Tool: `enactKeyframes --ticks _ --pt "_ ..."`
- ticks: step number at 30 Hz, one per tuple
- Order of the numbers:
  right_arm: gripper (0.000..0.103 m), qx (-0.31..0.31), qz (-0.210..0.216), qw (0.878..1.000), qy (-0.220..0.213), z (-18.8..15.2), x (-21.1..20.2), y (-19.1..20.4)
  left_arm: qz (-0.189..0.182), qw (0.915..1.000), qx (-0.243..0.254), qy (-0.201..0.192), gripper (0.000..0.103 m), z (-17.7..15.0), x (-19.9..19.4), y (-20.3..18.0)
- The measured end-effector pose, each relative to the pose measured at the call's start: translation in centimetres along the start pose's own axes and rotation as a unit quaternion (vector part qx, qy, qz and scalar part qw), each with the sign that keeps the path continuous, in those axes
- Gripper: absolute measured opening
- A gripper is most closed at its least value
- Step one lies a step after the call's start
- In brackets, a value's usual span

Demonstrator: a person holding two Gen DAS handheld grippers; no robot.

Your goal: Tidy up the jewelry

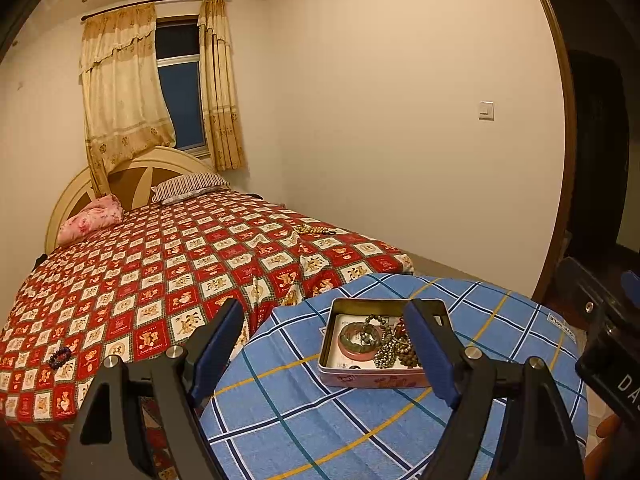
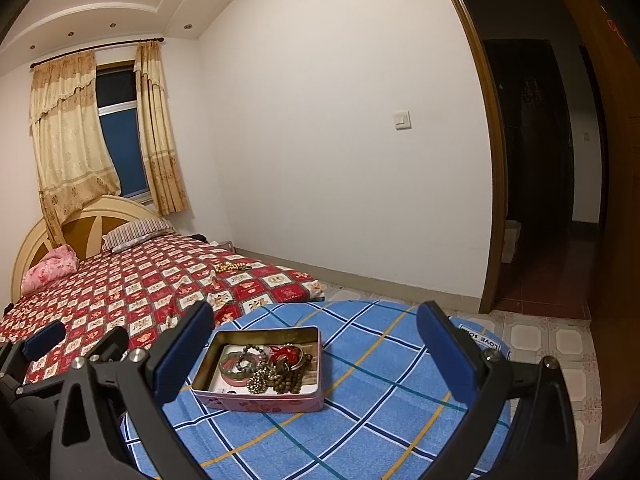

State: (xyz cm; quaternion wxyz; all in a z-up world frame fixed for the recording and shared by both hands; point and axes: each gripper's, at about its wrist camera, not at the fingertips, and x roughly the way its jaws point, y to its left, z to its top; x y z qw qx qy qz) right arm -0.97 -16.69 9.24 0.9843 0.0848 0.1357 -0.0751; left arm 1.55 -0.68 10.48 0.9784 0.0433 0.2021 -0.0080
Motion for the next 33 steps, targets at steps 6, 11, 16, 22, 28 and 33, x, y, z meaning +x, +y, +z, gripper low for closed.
enactKeyframes --ticks 6,11,16,22,28,33 --pt "0.103 -0.001 0.001 1.000 0.000 0.0 0.0 0.0 -0.002 1.0000 -0.001 0.001 0.083 -0.1 0.1 0.0" --pt "0.103 -0.003 0.001 1.000 0.001 0.1 0.1 0.1 -0.003 1.0000 -0.002 0.002 0.083 -0.1 0.2 0.0" --pt "0.103 -0.001 0.001 1.000 0.003 0.1 0.2 0.3 -0.004 1.0000 -0.003 0.003 0.083 -0.2 0.3 0.1" --pt "0.103 -0.002 -0.002 1.000 0.000 0.1 0.2 0.2 -0.007 1.0000 -0.001 0.001 0.083 -0.1 0.4 0.2" --pt "0.103 0.000 -0.007 1.000 -0.002 0.1 0.3 -0.1 -0.009 0.9999 0.007 0.003 0.083 -0.1 0.9 0.0" --pt "0.103 0.000 -0.008 1.000 0.000 0.0 0.5 -0.2 -0.014 0.9998 0.007 0.011 0.083 -0.3 1.2 -0.1"
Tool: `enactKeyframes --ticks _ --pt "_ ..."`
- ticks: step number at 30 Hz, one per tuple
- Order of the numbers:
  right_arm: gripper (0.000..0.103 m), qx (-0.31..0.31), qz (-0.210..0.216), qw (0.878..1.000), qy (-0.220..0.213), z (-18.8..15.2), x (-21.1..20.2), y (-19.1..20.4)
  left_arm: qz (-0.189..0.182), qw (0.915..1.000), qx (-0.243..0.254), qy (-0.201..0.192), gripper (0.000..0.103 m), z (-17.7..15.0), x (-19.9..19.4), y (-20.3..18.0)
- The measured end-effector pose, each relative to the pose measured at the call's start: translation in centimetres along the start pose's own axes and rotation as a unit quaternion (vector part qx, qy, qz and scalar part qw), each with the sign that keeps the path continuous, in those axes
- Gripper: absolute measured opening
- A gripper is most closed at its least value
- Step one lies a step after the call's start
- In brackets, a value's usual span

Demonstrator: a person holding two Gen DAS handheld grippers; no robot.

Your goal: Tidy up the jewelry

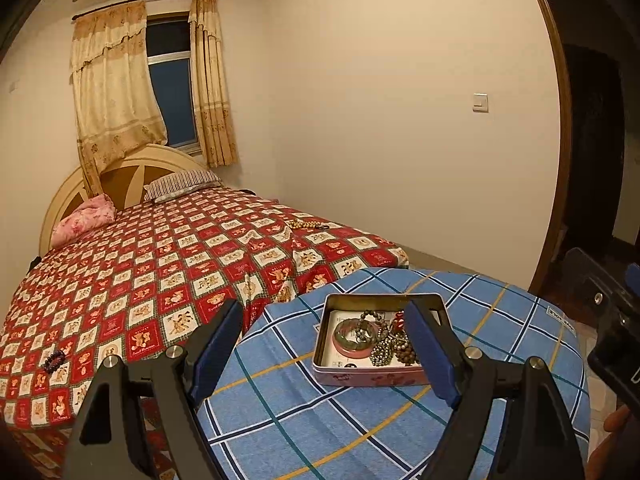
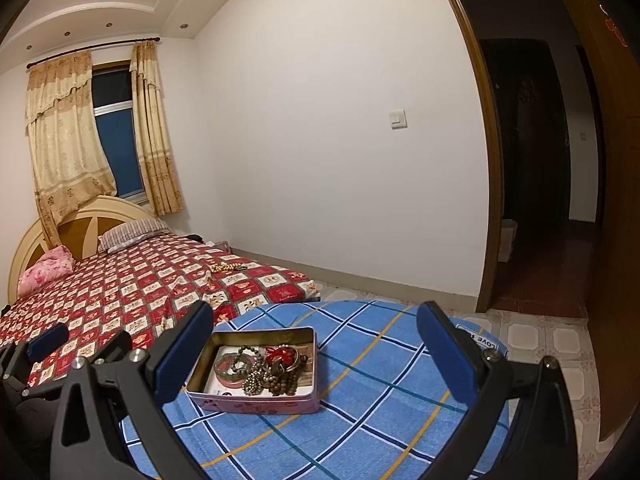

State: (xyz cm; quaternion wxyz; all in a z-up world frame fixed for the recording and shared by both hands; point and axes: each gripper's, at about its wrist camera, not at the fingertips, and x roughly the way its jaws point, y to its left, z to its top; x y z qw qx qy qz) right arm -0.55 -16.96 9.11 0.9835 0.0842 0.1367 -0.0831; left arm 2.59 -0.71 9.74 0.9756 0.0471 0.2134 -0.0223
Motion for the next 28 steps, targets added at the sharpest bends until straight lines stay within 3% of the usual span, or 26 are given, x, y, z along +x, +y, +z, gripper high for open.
enactKeyframes --ticks 13,15,18,28 --pt "0.103 0.003 -0.005 1.000 0.010 -0.3 0.5 -0.3 0.002 0.9999 0.001 0.011 0.083 -0.4 1.3 0.1" --pt "0.103 0.000 -0.007 1.000 0.011 -0.3 0.7 -0.3 -0.012 0.9997 -0.002 0.020 0.083 -0.6 1.9 0.2" --pt "0.103 -0.004 -0.021 1.000 0.022 -0.5 1.6 -0.8 -0.040 0.9987 -0.010 0.028 0.083 -1.1 2.8 0.8" --pt "0.103 0.007 -0.109 0.991 0.080 -2.5 6.6 -5.7 -0.014 0.9972 -0.010 0.072 0.083 -2.6 6.2 1.5"
